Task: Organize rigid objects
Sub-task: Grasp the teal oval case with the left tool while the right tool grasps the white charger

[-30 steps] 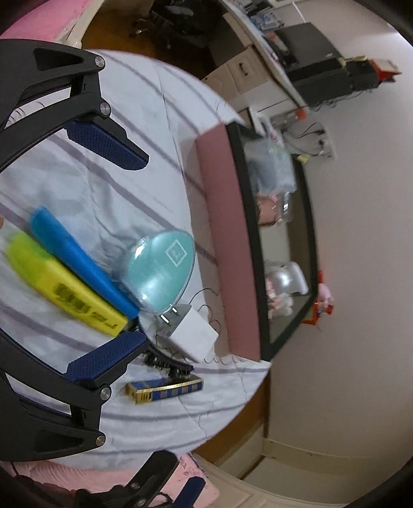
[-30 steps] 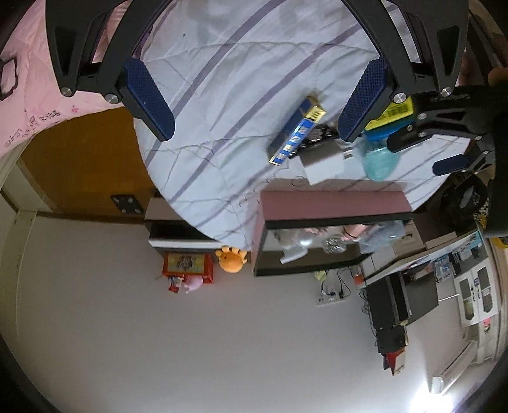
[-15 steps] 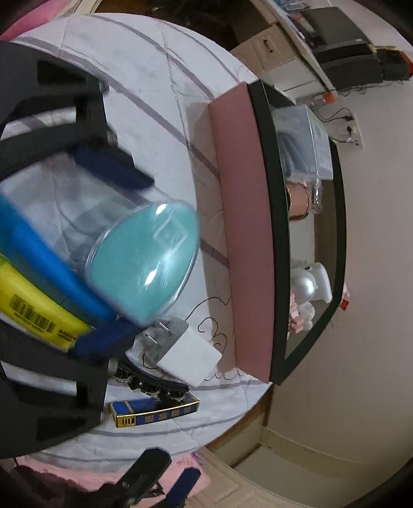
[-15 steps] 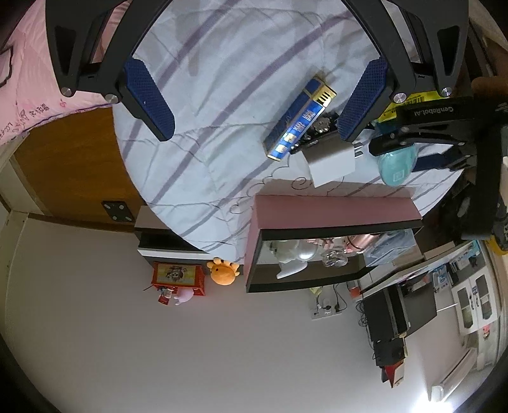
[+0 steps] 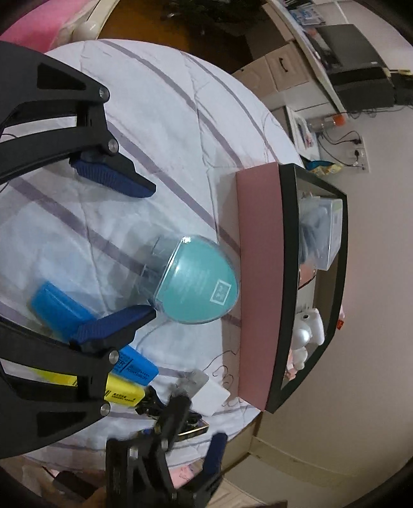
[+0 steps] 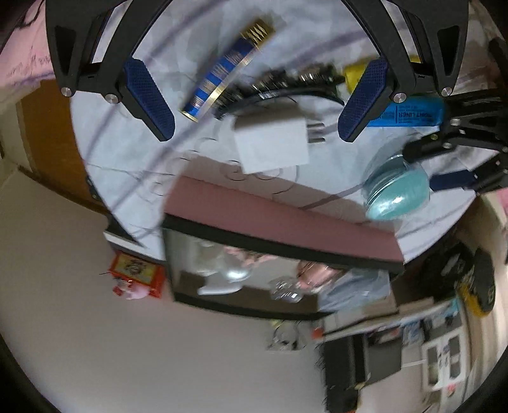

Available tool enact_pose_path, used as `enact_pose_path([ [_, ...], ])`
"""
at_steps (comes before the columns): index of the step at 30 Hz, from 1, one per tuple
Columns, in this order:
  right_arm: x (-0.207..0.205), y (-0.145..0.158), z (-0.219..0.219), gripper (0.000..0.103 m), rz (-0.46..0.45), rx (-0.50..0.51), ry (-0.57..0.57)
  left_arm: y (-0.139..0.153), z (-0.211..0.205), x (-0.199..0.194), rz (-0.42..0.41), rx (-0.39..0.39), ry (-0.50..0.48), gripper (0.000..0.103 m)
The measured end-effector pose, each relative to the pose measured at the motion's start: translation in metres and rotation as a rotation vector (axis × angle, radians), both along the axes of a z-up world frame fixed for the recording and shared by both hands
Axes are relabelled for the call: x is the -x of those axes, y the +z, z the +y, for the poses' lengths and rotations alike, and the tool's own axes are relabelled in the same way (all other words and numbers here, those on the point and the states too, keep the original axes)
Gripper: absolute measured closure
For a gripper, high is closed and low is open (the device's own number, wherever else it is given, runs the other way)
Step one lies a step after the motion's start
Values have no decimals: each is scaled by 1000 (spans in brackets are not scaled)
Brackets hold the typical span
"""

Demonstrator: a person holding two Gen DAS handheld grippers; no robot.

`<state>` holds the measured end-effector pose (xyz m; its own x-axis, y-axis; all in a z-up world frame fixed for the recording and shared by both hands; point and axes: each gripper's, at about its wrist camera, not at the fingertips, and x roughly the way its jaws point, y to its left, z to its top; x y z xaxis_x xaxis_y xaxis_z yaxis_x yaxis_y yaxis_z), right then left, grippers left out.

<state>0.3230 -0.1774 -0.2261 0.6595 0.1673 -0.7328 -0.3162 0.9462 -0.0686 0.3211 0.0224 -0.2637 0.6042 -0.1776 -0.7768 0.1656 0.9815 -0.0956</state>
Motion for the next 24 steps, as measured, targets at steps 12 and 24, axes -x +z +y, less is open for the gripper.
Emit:
enact_pose_path([
  [12,-26,-21,-2,15,108,-7,75,-5,-20,-25,9,-41,-48,14],
  [24,-28,-14,-9,34,83,-81,86,-5,-29,-39,-33,-79,-40,47],
])
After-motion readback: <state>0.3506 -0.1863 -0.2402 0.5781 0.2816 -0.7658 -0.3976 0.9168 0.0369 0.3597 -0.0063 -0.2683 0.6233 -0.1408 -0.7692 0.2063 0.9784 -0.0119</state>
